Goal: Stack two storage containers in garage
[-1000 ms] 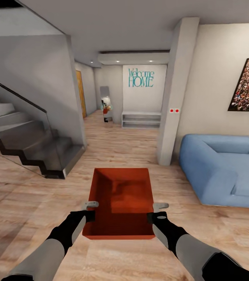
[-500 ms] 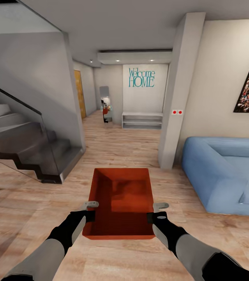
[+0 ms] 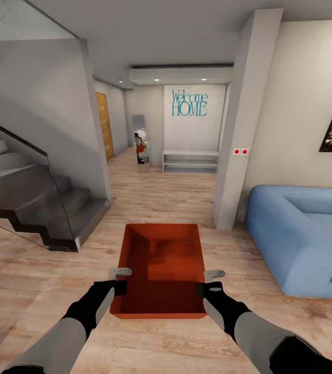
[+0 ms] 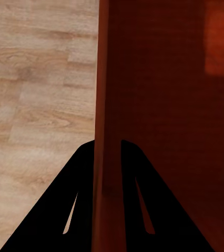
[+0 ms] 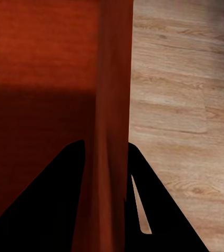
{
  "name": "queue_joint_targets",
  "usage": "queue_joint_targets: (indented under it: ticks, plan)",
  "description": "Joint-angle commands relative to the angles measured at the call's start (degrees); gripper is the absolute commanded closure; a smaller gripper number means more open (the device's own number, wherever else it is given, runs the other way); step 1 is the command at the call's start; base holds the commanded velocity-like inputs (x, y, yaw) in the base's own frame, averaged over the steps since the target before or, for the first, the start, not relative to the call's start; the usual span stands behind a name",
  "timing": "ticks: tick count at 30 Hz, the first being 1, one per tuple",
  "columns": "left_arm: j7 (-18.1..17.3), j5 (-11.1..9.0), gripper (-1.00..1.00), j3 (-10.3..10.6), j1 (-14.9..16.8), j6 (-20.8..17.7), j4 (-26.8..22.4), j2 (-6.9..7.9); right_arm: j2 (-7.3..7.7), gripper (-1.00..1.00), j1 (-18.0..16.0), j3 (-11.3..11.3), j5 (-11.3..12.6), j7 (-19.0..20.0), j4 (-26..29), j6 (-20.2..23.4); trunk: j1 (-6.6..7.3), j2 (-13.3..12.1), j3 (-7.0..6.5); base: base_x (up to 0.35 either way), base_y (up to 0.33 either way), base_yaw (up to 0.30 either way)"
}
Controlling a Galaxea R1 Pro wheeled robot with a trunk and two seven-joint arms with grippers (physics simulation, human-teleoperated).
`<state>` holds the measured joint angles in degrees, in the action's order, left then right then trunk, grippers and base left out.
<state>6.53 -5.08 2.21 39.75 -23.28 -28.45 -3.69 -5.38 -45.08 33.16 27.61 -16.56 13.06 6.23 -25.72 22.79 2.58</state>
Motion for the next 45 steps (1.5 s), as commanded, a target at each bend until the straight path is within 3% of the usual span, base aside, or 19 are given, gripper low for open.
queue_joint_targets:
  ticks: [1, 45]
  plan:
    - [0.85, 1.65, 1.0, -1.42, 0.07, -0.49, -0.89, 0.0, 0.02, 1.0, -0.01, -0.56, 0.22, -1.02, -0.05, 0.36, -0.07, 0.13, 0.14, 0.323, 0.0, 0.0]
    - [0.85, 1.56, 1.0, -1.42, 0.07, -0.46, -0.68, 0.0, 0.02, 1.0, -0.01, -0.55, 0.16, -1.11, -0.05, 0.28, -0.07, 0.13, 0.14, 0.323, 0.0, 0.0]
